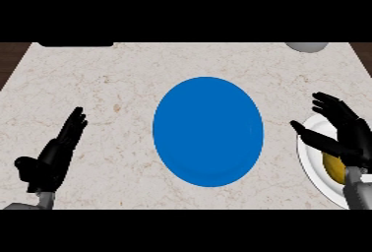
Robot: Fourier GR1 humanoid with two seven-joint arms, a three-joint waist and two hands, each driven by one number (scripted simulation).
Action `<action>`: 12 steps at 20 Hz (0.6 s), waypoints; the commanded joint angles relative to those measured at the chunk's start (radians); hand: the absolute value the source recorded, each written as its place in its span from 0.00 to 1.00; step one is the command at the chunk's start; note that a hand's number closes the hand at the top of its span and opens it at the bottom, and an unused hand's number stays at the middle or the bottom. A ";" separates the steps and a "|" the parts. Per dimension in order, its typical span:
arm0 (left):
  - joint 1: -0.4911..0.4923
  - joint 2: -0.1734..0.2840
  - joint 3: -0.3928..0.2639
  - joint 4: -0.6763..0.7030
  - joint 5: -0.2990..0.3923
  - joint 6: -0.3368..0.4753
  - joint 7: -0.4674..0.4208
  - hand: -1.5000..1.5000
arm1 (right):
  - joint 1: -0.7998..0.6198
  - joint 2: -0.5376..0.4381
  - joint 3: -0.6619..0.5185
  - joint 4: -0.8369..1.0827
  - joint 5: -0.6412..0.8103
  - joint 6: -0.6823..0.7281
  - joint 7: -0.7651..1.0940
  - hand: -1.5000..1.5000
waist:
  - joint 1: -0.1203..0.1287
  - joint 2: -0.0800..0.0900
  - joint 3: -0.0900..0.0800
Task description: Pick the lemon from the plate and place it in the plate
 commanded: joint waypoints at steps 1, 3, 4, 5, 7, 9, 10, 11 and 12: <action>-0.029 -0.028 0.058 0.136 -0.002 -0.078 -0.068 0.50 | 0.095 0.056 -0.005 -0.092 0.039 -0.050 -0.026 0.00 | -0.001 -0.004 0.002; -0.033 -0.020 0.062 0.088 -0.010 -0.067 -0.033 0.50 | 0.213 0.053 0.033 -0.234 0.103 -0.103 0.002 0.00 | -0.006 -0.006 0.002; -0.058 -0.055 0.034 0.096 -0.044 -0.029 -0.020 0.50 | 0.201 -0.003 0.011 -0.214 0.123 -0.085 0.035 0.00 | -0.006 -0.006 0.002; -0.040 -0.067 0.034 0.114 -0.041 -0.038 -0.040 0.50 | 0.251 0.028 0.035 -0.278 0.160 -0.141 0.052 0.00 | -0.008 -0.006 0.002; -0.043 -0.055 0.062 0.139 -0.039 -0.052 -0.069 0.50 | 0.273 -0.055 -0.008 -0.382 0.172 -0.134 0.167 0.00 | -0.012 -0.007 0.001; -0.082 -0.063 0.070 0.135 -0.035 -0.061 -0.031 0.50 | 0.250 -0.126 -0.073 -0.383 0.155 -0.078 0.244 0.00 | -0.007 -0.006 0.002; -0.089 -0.084 0.060 0.166 -0.056 -0.048 -0.048 0.50 | 0.277 -0.141 -0.060 -0.383 0.181 -0.061 0.253 0.00 | -0.007 -0.005 0.001; -0.037 -0.056 0.058 0.092 -0.033 -0.075 -0.039 0.50 | 0.272 -0.184 -0.038 -0.412 0.224 -0.062 0.348 0.00 | -0.001 -0.007 0.001; -0.066 -0.045 0.084 0.137 -0.026 -0.081 -0.040 0.50 | 0.296 -0.230 -0.054 -0.421 0.200 -0.003 0.373 0.00 | -0.007 -0.006 0.001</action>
